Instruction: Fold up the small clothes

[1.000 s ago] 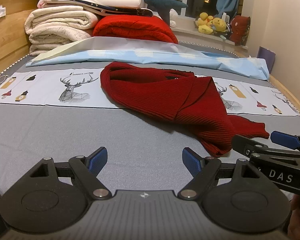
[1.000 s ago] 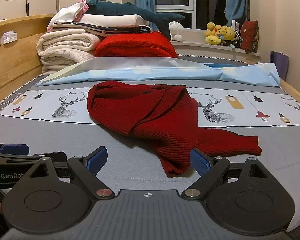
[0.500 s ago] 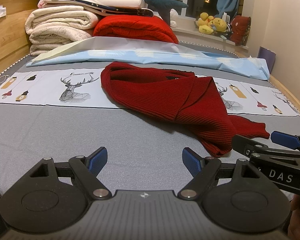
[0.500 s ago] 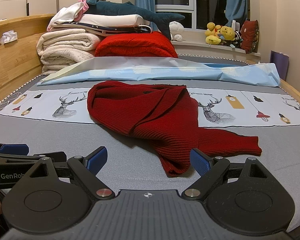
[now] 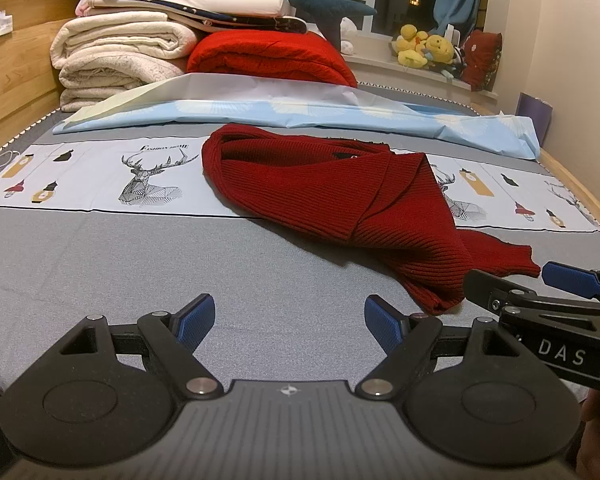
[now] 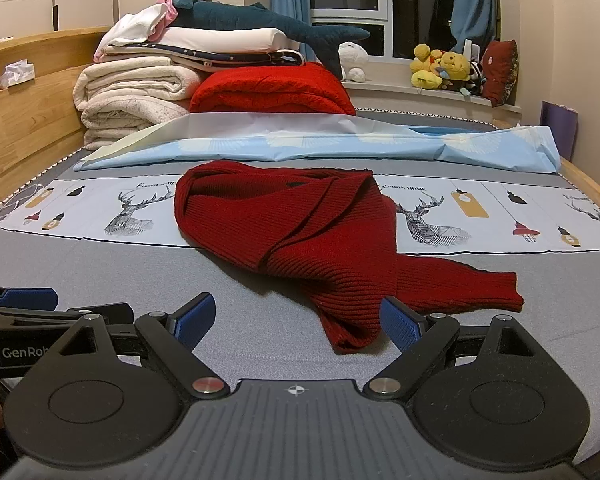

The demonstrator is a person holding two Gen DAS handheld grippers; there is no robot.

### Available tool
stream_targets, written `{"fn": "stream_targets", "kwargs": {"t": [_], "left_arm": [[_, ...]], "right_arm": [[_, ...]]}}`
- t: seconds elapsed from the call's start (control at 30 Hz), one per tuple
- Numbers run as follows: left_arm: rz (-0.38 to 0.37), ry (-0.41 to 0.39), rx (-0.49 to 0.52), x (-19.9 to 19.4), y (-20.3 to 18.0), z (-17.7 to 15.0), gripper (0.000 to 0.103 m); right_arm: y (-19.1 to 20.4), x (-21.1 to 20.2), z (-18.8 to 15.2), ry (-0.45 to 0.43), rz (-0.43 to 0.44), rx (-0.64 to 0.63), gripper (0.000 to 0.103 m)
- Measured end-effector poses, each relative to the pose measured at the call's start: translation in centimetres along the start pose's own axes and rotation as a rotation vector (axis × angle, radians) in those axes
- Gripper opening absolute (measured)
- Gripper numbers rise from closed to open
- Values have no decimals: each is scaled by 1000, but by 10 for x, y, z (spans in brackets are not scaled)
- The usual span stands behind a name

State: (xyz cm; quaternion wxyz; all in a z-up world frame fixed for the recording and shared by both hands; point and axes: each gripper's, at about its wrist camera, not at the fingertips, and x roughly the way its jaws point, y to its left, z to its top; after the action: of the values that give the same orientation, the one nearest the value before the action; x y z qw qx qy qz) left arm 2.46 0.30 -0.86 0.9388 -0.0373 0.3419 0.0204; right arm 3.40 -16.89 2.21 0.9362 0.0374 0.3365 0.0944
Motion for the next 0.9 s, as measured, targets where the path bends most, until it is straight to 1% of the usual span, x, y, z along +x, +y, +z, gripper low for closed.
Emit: {"fn": "stream_targets", "kwargs": {"t": [0.1,0.23,0.3,0.33,0.37,0.4,0.47,0.53,0.6,0.63,0.67,0.7,0.73,0.8,0.83,0.87,0.9], "left_arm": [[1,-3,1,0,0,0,86],[-1,-28,21,-1,-1,-1,84],[-2,-48,39,-2,-2,-1,78],[-5,-55,47,-2,-1,-1,71],[-6,-59,52,-3,-3,-2,64],[-10,-61,52,-3,-2,-2,61],[-24,-54,50,-1,0,-2,46],[-39,-42,50,2,0,-2,40],[-54,-19,45,8,-1,-1,35],[-64,-3,43,12,-2,0,32],[-73,18,39,18,-1,3,32],[-80,32,35,23,-1,7,32],[-85,37,34,29,-2,12,32],[-91,37,37,44,-4,24,32],[-93,36,32,54,-6,31,32],[-99,41,17,67,-6,39,32],[-103,50,-1,81,-7,46,32]], "right_arm": [[0,0,0,0,0,0,90],[0,0,1,-1,-2,1,89],[-3,-2,3,-9,-7,13,87],[-7,-3,7,-15,-13,24,85],[-12,-5,12,-21,-15,34,79],[-12,-5,12,-21,-15,34,74],[-37,-9,37,-69,12,69,55],[-55,-6,57,-106,10,67,48],[-72,3,72,-142,-12,49,47],[-72,3,72,-142,-12,49,47],[-79,9,77,-152,-21,46,47],[-96,27,80,-147,-42,60,47],[-106,36,77,-137,-55,80,48],[-122,49,62,-111,-54,132,48],[-126,56,58,-59,-58,149,47],[-127,60,58,-29,-59,166,45],[-132,59,58,-45,-43,188,45]]}}
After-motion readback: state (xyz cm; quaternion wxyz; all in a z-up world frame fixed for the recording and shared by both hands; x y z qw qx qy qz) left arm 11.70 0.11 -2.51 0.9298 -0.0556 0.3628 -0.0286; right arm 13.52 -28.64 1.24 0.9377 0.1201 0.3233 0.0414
